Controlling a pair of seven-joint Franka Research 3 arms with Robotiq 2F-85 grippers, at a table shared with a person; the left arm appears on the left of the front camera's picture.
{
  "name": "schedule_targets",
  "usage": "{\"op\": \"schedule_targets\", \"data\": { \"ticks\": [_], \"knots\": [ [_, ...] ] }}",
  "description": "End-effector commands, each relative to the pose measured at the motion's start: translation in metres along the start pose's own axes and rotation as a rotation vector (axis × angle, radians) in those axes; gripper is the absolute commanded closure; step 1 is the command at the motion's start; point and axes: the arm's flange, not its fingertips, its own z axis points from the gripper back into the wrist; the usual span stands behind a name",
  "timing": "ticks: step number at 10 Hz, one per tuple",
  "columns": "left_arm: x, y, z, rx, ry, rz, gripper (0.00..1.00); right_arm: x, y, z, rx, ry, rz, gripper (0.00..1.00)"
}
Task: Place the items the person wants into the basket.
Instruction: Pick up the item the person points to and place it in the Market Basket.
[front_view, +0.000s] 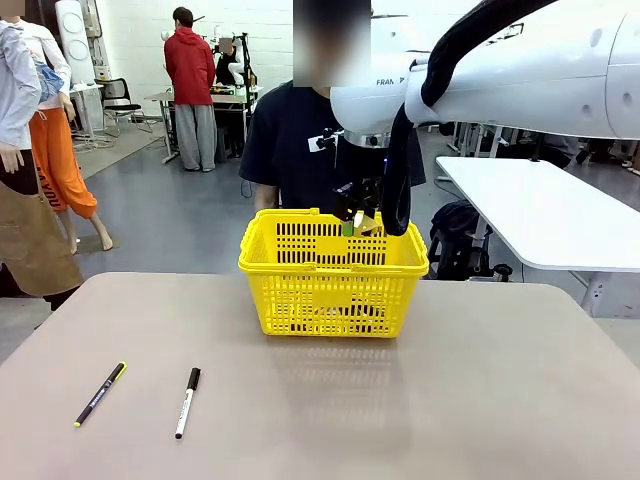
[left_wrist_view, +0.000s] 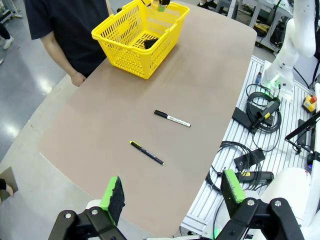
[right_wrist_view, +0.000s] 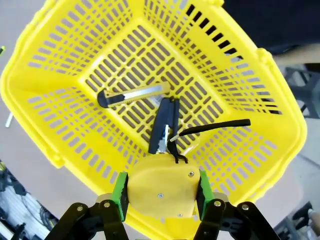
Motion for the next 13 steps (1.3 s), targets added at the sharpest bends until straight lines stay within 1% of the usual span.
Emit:
{"op": "schedule_targets", "data": {
  "ticks": [1,3,4,5,7,8,10,13],
  "knots": [
    [-0.001,0.0,0.001,-0.008,-0.017,-0.022,0.0,0.0,-0.003,-0.002,-0.02,0.002,0.004,0.94],
    [-0.001,0.0,0.001,-0.008,-0.017,-0.022,0.0,0.0,-0.003,-0.002,-0.02,0.002,0.004,0.94],
    [-0.001,0.0,0.001,-0.008,-0.017,-0.022,0.0,0.0,0.0,-0.001,0.001,0.001,0.002,0.35],
    [-0.001,0.0,0.001,-0.008,-0.017,-0.022,0.0,-0.007,0.012,-0.022,-0.004,0.036,0.05,0.35],
    [-0.001,0.0,0.001,-0.008,-0.017,-0.022,0.0,-0.009,0.014,-0.047,-0.003,0.043,0.098,0.35],
    [-0.001,0.0,0.001,-0.008,-0.017,-0.022,0.0,-0.004,0.01,-0.069,0.002,0.068,0.122,0.35],
    [-0.001,0.0,0.001,-0.008,-0.017,-0.022,0.0,-0.004,0.009,-0.072,0.002,0.074,0.124,0.35],
    [-0.001,0.0,0.001,-0.008,-0.017,-0.022,0.0,0.001,0.001,-0.087,0.015,0.099,0.128,0.35]
  ]
}}
